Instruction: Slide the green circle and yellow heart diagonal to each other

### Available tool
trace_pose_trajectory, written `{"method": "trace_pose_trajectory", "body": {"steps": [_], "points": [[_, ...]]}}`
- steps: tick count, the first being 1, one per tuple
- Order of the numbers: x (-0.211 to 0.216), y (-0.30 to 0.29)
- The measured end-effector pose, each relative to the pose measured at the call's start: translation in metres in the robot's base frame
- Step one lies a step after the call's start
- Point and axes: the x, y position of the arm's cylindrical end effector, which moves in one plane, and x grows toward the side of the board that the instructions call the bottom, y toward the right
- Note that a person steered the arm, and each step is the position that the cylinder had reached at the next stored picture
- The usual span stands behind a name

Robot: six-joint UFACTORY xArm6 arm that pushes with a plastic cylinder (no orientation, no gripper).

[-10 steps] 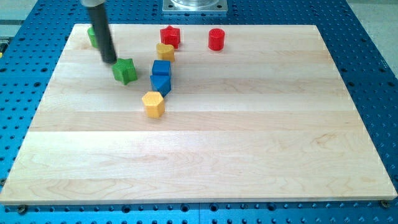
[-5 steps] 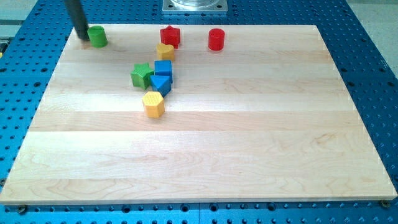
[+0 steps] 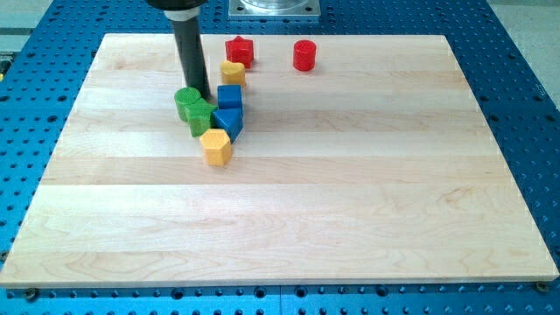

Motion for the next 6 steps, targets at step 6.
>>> {"method": "trace_pose_trajectory", "body": {"steps": [6], "points": [[0.115,0.083]]}}
